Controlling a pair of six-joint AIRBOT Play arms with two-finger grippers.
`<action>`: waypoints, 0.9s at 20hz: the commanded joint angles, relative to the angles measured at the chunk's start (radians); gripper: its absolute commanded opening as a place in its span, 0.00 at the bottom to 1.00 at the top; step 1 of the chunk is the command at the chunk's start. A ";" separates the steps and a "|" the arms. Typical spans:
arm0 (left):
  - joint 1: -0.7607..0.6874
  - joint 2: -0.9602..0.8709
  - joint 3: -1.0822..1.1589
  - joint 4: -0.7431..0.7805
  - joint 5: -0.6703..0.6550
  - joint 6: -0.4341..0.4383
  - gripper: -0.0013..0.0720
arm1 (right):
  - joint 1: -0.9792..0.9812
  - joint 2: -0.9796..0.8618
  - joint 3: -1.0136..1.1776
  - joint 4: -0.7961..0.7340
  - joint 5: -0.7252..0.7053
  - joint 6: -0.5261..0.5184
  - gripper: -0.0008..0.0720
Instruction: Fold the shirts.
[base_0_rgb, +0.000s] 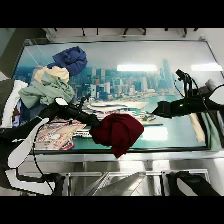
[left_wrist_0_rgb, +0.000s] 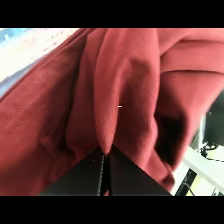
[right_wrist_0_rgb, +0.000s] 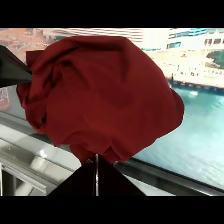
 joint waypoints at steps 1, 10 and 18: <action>0.040 0.103 0.004 -0.001 -0.026 -0.036 0.03 | 0.000 0.000 -0.009 -0.089 0.000 -0.019 0.06; 0.062 0.514 -0.048 0.206 -0.138 -0.247 0.03 | -0.002 -0.041 -0.462 0.204 -0.293 -0.256 0.98; 0.041 0.555 -0.046 0.267 -0.082 -0.263 0.04 | 0.017 -0.402 -0.563 0.786 -0.414 -0.657 0.98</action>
